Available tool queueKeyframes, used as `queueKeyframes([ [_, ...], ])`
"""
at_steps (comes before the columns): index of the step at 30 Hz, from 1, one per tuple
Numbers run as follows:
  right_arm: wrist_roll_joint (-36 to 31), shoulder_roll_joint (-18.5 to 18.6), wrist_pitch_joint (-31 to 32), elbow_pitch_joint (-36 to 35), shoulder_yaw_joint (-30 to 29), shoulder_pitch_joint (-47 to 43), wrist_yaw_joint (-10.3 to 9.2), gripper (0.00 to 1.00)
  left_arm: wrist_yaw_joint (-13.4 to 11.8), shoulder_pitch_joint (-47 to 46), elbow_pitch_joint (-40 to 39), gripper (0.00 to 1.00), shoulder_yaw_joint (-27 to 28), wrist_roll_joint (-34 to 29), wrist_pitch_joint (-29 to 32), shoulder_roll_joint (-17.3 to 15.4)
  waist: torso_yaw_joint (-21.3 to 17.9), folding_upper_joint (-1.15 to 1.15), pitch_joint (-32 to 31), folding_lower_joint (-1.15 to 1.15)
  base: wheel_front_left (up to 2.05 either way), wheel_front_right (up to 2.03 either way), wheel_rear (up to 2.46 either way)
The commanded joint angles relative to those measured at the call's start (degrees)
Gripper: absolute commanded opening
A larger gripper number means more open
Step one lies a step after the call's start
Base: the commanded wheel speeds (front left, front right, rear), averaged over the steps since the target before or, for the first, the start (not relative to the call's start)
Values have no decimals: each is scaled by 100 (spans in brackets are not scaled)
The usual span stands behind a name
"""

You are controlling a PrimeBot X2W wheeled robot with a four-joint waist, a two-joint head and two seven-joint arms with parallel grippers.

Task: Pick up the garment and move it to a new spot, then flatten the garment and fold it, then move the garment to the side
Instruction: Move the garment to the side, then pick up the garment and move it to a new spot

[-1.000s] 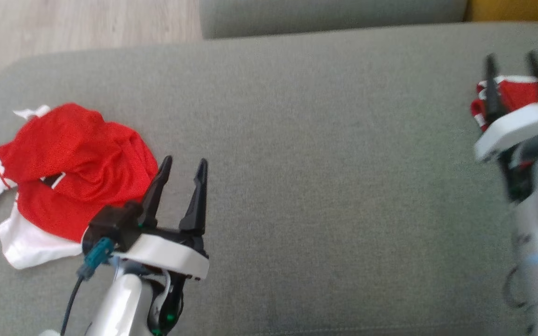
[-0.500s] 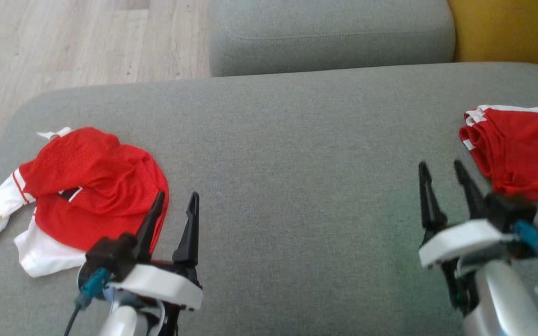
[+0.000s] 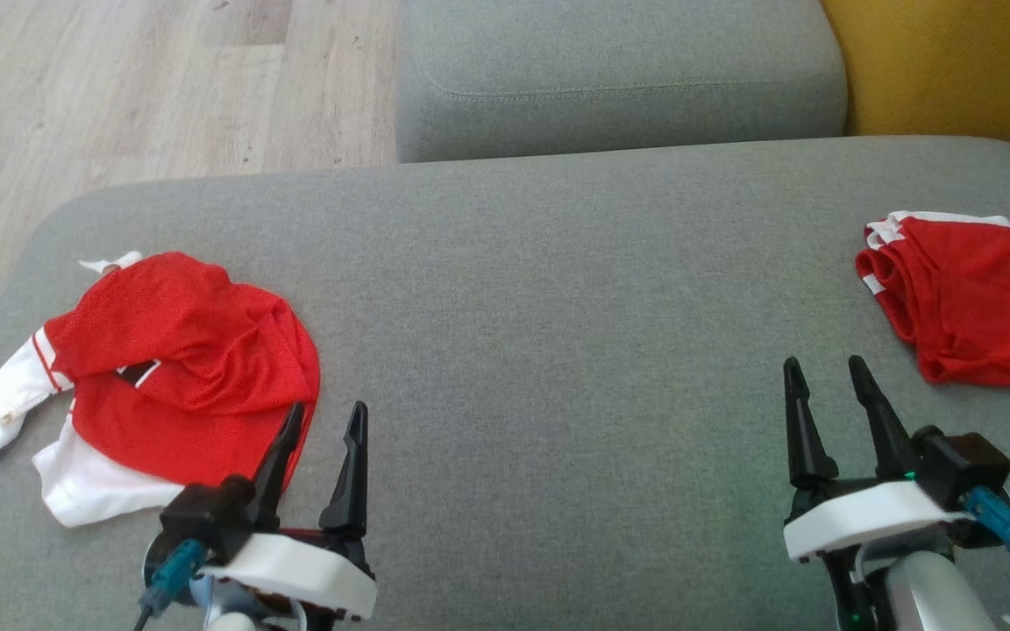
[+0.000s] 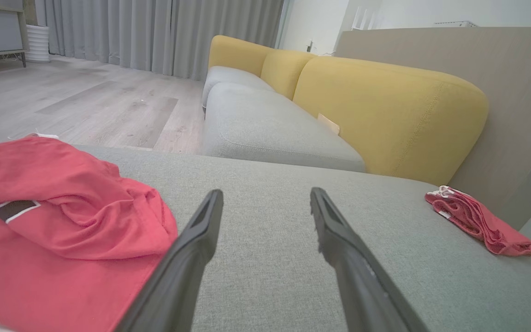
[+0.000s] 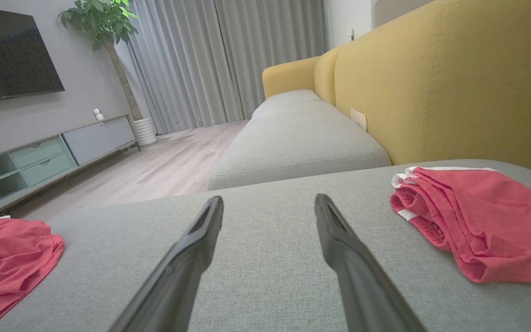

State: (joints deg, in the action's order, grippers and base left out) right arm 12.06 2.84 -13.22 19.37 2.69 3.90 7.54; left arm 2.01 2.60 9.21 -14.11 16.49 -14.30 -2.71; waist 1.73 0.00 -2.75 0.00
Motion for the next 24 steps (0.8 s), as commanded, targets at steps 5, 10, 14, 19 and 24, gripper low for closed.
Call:
queueKeyframes([
  [5, 32, 4, -128, -208, 128, 92, -5, 100, -61, -181, -278, 100, 185, 44, -70, -17, -4, 0, -10, 0, 0, 0, 0],
  [10, 47, 4, -145, -204, 152, 93, -5, 100, -98, -201, -320, 100, 199, 31, -70, -17, -11, 0, -1, 0, 0, 0, 0],
  [14, 41, 4, -154, -174, 165, 84, -5, 100, -127, -216, -334, 100, 202, 34, -70, -17, -15, 0, -6, 0, 0, 0, 0],
  [19, 63, 4, -160, -152, 174, 93, -5, 100, -146, -204, -317, 100, 214, 15, -70, -17, -27, 0, -17, 0, 0, 0, 0],
  [24, 79, 4, -164, -131, 176, 88, -5, 100, -153, -204, -294, 100, 217, 4, -70, -17, -22, 0, -27, 0, 0, 0, 0],
])
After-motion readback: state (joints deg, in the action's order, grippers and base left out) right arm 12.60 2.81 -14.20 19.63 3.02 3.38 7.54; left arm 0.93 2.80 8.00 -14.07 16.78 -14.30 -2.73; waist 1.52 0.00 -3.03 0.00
